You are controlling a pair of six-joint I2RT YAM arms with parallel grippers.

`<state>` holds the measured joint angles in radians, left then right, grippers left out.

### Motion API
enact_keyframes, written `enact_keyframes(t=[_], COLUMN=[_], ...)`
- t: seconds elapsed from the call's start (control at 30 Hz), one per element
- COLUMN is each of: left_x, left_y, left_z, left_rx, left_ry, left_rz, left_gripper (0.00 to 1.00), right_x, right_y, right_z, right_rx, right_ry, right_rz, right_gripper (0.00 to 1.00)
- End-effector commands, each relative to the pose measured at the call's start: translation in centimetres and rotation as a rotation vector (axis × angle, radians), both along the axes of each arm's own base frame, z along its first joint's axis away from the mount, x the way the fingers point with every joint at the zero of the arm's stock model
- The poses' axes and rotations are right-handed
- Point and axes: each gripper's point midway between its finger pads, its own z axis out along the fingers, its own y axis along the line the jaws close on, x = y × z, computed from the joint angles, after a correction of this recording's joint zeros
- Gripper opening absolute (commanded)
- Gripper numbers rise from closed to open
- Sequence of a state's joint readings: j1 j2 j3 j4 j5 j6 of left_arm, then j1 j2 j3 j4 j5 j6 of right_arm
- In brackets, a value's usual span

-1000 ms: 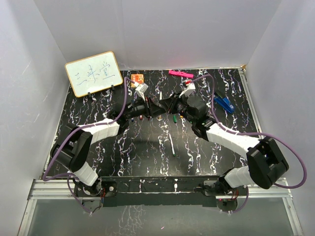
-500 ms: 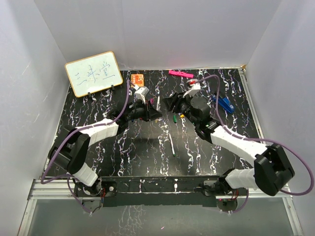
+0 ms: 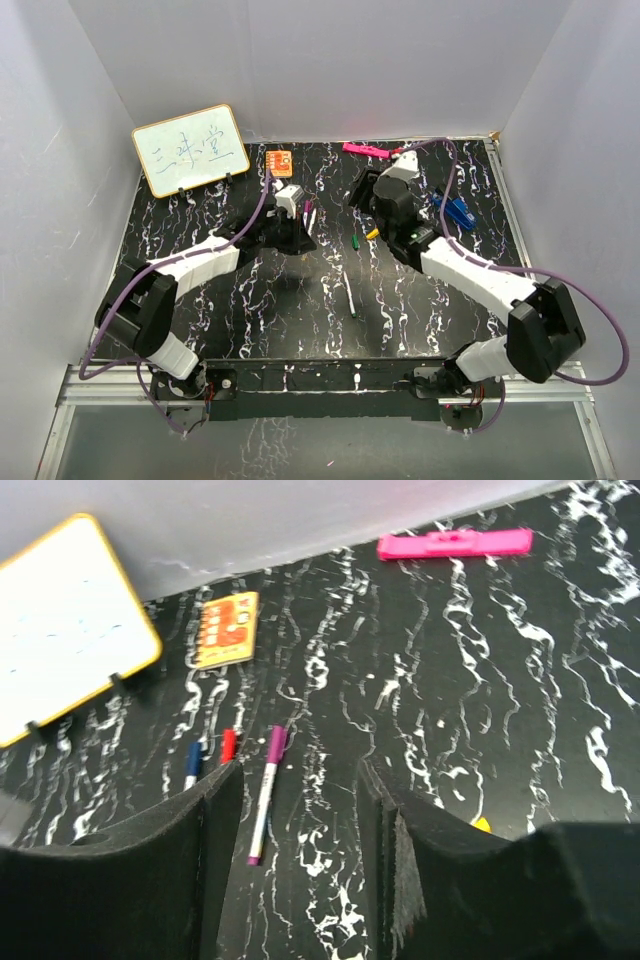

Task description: Insert the pens into the pen caps

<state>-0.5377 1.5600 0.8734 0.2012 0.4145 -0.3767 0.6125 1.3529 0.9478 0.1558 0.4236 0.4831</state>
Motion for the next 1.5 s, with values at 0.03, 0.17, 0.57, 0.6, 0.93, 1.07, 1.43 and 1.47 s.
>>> enact_keyframes(t=[0.03, 0.17, 0.57, 0.6, 0.93, 1.07, 1.43, 1.47], left_x=[-0.1, -0.1, -0.3, -0.3, -0.3, -0.2, -0.1, -0.1], left_y=[1.5, 2.1, 1.9, 1.9, 1.9, 1.9, 1.9, 1.9], left_z=[1.3, 1.5, 1.6, 1.6, 0.8, 0.4, 0.1, 0.1], left_rx=[0.092, 0.117, 0.113, 0.112, 0.127, 0.14, 0.15, 0.148], left_ry=[-0.024, -0.037, -0.062, -0.065, -0.038, -0.021, -0.009, -0.01], left_rz=[0.002, 0.009, -0.015, -0.019, -0.024, -0.02, -0.024, -0.024], left_gripper=[0.0, 0.0, 0.0, 0.0, 0.0, 0.0, 0.0, 0.0], right_x=[1.0, 1.1, 2.2, 2.4, 3.7, 3.5, 2.5, 2.5], right_y=[-2.6, -2.2, -2.6, -2.7, -3.4, -3.1, -3.5, -3.6], right_z=[-2.5, -5.2, -10.3, -10.4, -14.5, -15.7, -18.3, -18.5], right_rx=[-0.02, -0.022, -0.066, -0.067, -0.069, -0.077, -0.116, -0.118], right_ry=[0.163, 0.26, 0.387, 0.39, 0.508, 0.544, 0.628, 0.635], right_rz=[-0.2, -0.21, -0.316, -0.322, -0.327, -0.309, -0.314, -0.317], right_gripper=[0.42, 0.39, 0.39, 0.39, 0.41, 0.41, 0.44, 0.44])
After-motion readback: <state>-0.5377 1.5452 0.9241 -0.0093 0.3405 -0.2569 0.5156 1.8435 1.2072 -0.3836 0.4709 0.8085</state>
